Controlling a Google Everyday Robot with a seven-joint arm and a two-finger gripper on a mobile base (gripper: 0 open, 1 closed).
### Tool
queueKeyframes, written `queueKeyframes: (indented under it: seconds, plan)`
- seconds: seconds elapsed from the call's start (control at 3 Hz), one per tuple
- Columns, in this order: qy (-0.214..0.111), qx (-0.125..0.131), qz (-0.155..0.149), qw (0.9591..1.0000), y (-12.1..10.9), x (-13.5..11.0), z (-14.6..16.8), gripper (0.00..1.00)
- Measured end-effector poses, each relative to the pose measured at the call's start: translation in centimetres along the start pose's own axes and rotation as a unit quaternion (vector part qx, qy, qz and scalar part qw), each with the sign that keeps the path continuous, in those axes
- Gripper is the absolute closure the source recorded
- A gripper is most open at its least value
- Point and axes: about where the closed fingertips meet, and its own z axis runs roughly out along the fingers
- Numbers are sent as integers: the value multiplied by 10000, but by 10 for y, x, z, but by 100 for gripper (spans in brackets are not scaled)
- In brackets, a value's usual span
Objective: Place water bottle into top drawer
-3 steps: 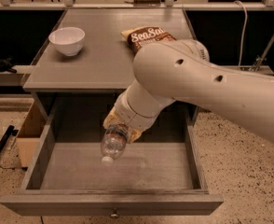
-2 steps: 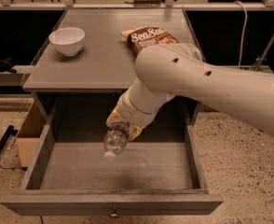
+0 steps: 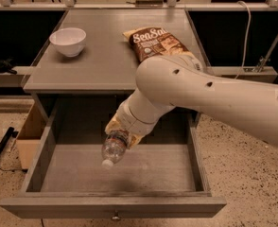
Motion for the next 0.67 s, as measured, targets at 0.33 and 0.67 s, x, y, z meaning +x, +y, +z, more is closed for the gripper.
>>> queueKeyframes:
  seconds: [0.33, 0.67]
  plan:
    - [3, 1, -2, 10000, 0, 0, 0, 100]
    - [130, 179, 25, 9998, 2, -2, 4, 100]
